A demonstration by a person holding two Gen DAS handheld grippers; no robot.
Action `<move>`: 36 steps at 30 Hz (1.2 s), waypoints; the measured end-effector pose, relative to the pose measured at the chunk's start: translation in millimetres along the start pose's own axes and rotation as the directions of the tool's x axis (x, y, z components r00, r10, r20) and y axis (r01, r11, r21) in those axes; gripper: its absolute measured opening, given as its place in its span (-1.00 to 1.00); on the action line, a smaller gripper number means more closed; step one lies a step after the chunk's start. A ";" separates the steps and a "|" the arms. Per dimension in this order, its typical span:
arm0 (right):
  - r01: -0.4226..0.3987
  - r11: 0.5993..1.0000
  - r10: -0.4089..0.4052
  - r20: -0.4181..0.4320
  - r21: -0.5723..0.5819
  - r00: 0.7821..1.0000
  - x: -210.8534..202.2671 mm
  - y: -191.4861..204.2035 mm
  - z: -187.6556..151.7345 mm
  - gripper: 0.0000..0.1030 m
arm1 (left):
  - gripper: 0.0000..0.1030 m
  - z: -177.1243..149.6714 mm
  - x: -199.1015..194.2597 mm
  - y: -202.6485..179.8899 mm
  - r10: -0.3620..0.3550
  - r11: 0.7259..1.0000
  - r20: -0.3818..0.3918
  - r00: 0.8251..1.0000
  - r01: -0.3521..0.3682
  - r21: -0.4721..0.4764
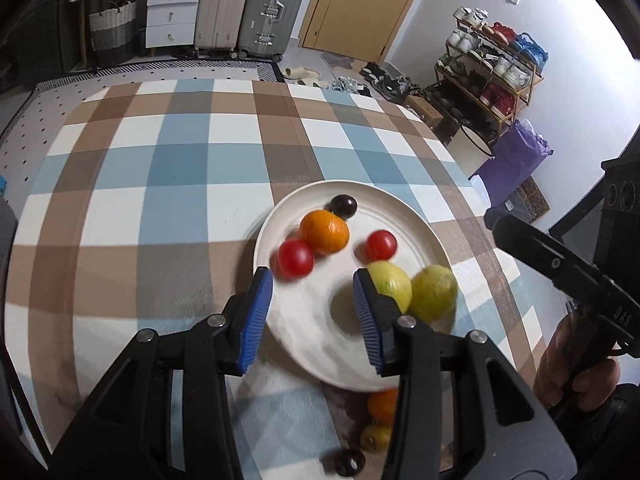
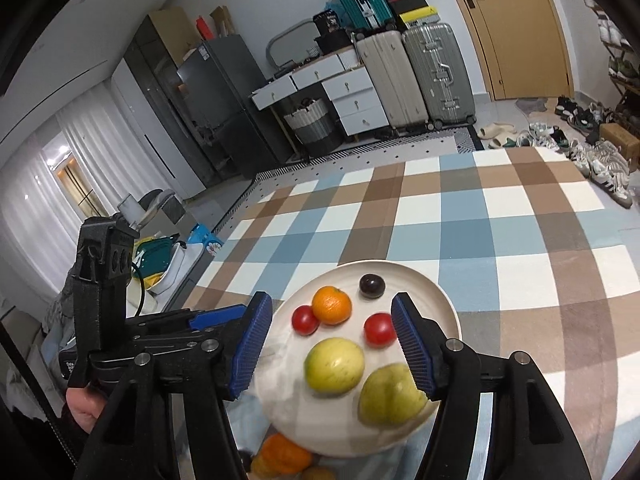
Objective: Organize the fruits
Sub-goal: 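Move both open tools back toward the remaining fruits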
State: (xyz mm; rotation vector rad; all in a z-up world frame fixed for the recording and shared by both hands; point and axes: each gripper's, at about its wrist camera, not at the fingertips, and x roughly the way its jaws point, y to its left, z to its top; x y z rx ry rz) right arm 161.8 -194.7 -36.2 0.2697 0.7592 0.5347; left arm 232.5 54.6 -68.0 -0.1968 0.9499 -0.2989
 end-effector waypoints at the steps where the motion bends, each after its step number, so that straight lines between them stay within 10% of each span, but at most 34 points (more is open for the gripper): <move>1: 0.001 1.000 -0.001 0.004 -0.005 1.000 -3.7 2.2 -1.3 0.25 | -0.25 -4.6 -6.9 -0.8 0.006 1.000 0.006 1.000 -0.006 0.000; 11: -0.005 0.999 0.007 0.054 -0.038 0.999 -49.7 26.1 -27.2 0.38 | 0.15 -55.3 -59.8 -12.7 0.047 0.999 0.071 0.996 -0.046 -0.005; 15: -0.008 0.999 0.011 0.057 -0.052 0.998 -61.4 32.6 -39.3 0.40 | 0.61 -72.0 -70.5 -18.0 0.103 0.995 0.082 0.991 -0.103 0.003; 24: -0.006 0.999 0.010 0.080 -0.048 0.997 -82.3 41.9 -67.1 0.85 | 0.74 -101.1 -95.3 -26.9 0.141 0.990 0.112 0.984 -0.141 -0.015; 36: -0.026 1.000 0.027 0.043 -0.012 0.999 -79.1 42.4 -98.5 0.90 | 0.98 -143.0 -96.3 -11.5 0.151 0.986 0.109 0.983 -0.141 -0.094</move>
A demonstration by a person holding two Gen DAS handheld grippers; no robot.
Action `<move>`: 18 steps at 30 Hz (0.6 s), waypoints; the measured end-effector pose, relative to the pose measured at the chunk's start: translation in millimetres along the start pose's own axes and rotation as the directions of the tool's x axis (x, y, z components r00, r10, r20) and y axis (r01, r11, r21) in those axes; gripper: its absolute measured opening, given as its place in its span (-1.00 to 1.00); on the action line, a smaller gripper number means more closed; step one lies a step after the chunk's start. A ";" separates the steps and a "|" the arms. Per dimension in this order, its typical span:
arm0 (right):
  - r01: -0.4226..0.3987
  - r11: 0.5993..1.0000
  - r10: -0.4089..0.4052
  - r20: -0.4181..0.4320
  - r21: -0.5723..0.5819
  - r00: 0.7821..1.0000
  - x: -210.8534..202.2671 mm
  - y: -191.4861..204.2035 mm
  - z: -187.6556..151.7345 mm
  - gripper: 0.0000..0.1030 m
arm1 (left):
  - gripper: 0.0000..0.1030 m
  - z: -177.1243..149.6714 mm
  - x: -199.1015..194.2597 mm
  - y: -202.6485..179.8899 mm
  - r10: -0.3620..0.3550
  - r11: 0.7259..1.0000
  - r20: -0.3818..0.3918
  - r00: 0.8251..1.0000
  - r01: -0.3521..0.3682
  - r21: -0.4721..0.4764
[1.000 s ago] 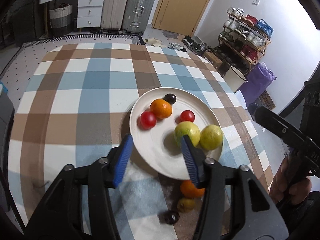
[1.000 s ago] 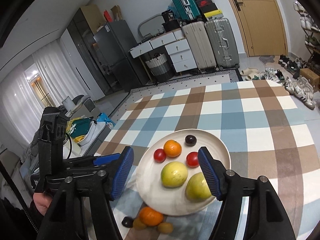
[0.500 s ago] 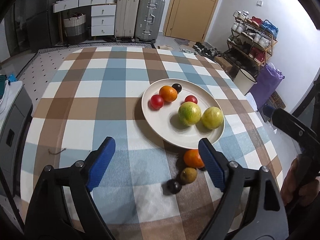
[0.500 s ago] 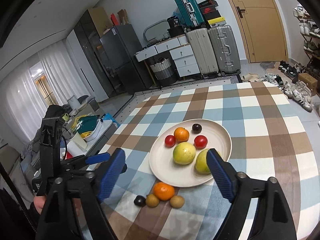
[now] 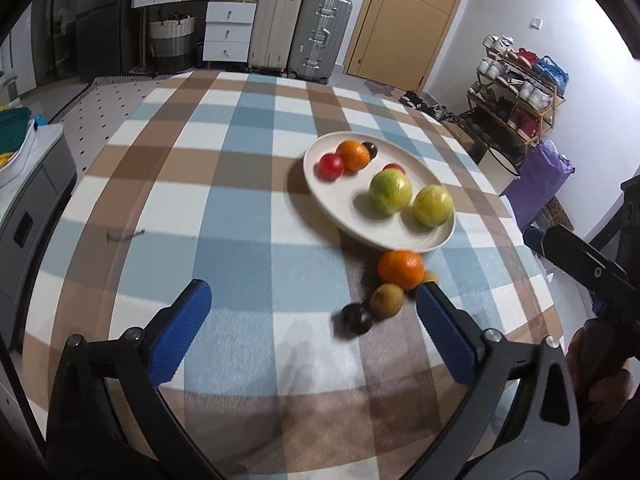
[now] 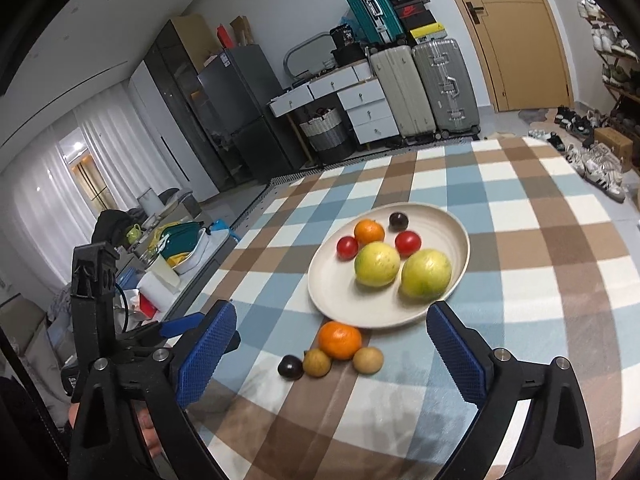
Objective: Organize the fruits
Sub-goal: 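Move both open tools back toward the remaining fruits, then grasp the second orange with the right tool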
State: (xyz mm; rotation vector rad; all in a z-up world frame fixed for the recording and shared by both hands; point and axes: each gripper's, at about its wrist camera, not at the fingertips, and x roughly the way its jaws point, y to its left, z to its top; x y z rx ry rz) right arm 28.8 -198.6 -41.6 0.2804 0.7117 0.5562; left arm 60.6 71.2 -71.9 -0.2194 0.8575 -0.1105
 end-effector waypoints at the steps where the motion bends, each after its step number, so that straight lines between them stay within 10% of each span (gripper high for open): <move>1: -0.002 1.000 0.002 -0.007 0.009 1.000 2.1 -1.0 -2.2 0.90 | 0.98 -3.6 -0.1 2.2 0.008 1.000 0.001 1.000 -0.008 -0.002; 18: 0.005 0.997 0.005 -0.136 0.072 0.991 51.1 -10.3 -23.7 0.90 | 0.98 -14.7 23.9 24.2 0.001 0.999 -0.022 1.000 -0.002 -0.040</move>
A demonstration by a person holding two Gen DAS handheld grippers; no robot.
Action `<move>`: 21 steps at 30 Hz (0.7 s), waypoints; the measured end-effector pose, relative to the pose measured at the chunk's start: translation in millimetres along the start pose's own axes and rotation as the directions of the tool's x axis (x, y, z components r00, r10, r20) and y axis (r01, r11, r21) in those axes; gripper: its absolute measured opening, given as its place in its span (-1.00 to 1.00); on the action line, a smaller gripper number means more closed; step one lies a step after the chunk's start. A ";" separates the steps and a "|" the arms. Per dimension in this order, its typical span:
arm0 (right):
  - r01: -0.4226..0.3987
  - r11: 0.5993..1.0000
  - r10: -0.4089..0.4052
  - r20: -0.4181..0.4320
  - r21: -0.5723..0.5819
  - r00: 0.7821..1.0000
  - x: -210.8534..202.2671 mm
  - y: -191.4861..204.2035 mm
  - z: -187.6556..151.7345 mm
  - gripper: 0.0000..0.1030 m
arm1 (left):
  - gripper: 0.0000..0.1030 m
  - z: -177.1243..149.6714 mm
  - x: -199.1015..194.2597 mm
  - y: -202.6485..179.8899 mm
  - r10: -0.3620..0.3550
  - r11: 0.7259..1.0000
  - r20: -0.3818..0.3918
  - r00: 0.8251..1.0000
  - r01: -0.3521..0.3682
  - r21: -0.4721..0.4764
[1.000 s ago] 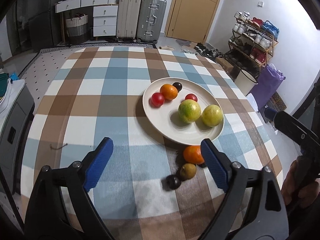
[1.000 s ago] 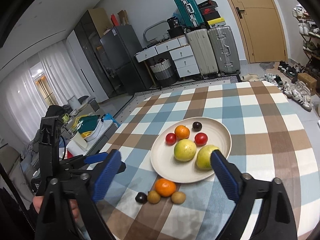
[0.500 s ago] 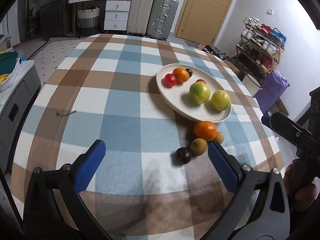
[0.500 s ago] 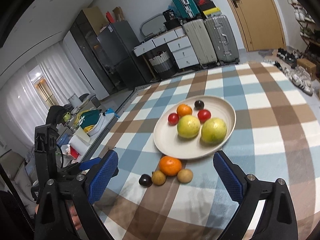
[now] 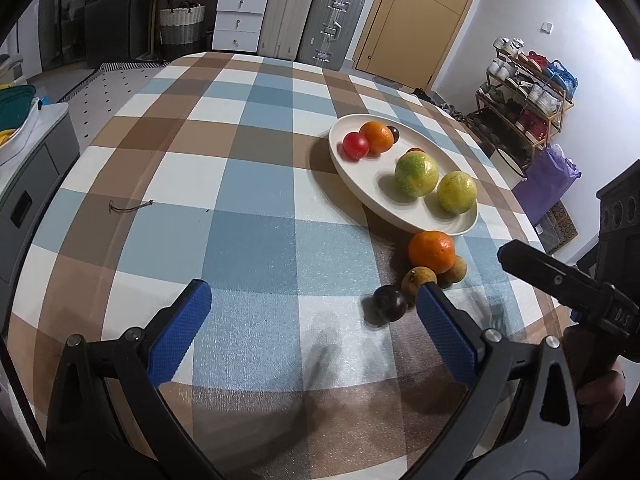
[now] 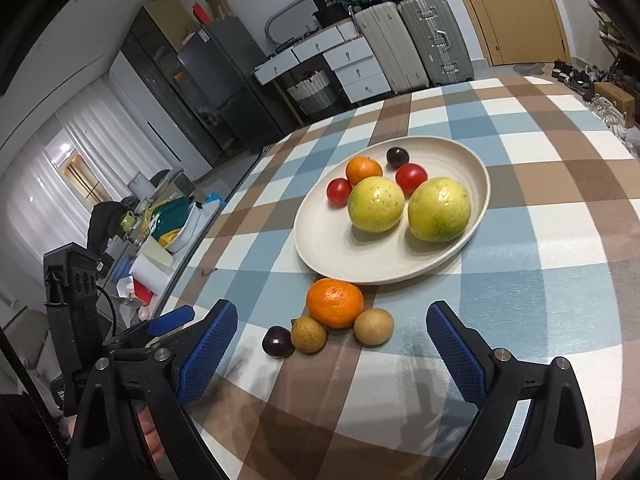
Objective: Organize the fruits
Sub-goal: 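Grasp the second orange with the right tool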
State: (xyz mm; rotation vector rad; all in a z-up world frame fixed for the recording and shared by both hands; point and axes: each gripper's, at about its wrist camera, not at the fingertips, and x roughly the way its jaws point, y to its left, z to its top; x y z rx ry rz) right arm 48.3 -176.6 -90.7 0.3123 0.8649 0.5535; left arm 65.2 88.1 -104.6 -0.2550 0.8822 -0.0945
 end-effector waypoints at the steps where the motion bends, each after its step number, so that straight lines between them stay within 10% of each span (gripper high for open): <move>1: 0.003 1.000 -0.003 -0.008 -0.004 1.000 3.3 1.4 0.4 0.90 | 0.98 -0.1 0.9 0.9 -0.002 1.000 -0.001 1.000 0.002 -0.002; 21: 0.155 0.985 -0.163 -0.133 -0.069 0.978 51.6 18.6 10.0 0.34 | 0.98 0.0 21.1 17.3 -0.083 0.995 -0.024 0.996 0.081 -0.050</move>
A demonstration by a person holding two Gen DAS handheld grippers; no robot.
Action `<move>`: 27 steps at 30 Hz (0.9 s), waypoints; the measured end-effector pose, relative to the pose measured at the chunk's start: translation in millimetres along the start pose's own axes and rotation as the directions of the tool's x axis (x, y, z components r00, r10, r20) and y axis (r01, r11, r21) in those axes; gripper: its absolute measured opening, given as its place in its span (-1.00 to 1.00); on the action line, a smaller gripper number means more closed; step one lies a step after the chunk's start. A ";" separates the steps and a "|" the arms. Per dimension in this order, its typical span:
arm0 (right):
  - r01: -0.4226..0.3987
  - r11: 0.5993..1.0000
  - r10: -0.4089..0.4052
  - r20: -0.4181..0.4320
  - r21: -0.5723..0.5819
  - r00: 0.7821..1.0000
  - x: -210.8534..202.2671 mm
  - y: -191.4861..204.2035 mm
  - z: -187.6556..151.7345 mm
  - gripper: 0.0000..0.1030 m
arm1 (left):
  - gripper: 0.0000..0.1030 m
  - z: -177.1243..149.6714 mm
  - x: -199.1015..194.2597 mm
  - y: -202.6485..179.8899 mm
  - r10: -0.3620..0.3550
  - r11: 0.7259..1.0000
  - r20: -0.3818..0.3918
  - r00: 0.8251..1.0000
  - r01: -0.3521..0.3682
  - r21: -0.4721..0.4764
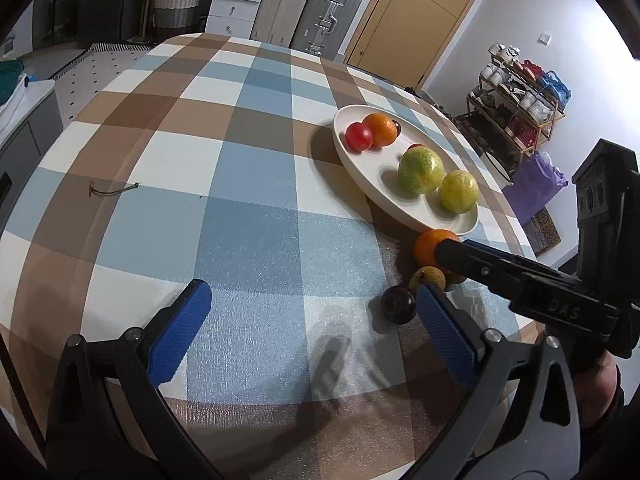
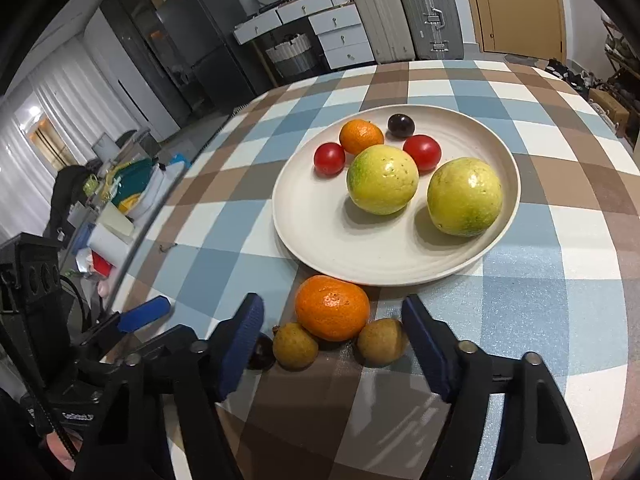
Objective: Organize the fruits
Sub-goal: 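Grasp the second orange with the right tool, then grasp a dark plum with the left tool while the right tool holds the orange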
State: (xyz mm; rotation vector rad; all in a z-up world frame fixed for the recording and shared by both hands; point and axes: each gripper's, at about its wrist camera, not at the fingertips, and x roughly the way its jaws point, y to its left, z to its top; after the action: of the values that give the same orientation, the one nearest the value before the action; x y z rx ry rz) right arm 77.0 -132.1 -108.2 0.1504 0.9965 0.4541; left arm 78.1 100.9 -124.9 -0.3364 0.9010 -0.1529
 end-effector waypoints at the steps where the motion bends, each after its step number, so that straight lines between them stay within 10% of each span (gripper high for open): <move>1: 0.009 1.000 -0.009 -0.004 -0.006 1.000 0.9 0.4 0.7 0.30 | 0.98 -0.8 0.2 1.3 -0.002 1.000 -0.001 1.000 0.002 -0.001; 13: 0.054 0.993 -0.057 -0.021 -0.109 0.998 4.8 15.1 -1.1 -0.22 | 0.98 -4.4 1.1 6.1 -0.014 1.000 0.000 1.000 0.014 -0.016; 27: -0.050 0.997 0.051 0.022 -0.059 0.998 -5.6 3.0 -5.9 -0.25 | 0.98 -4.6 -1.9 3.0 -0.012 1.000 0.000 1.000 0.012 -0.014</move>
State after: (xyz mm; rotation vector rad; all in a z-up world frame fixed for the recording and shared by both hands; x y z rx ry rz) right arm 68.5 -132.3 -106.1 0.1284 0.9576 0.5262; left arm 73.3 103.2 -127.2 -0.3552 0.9006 -0.1579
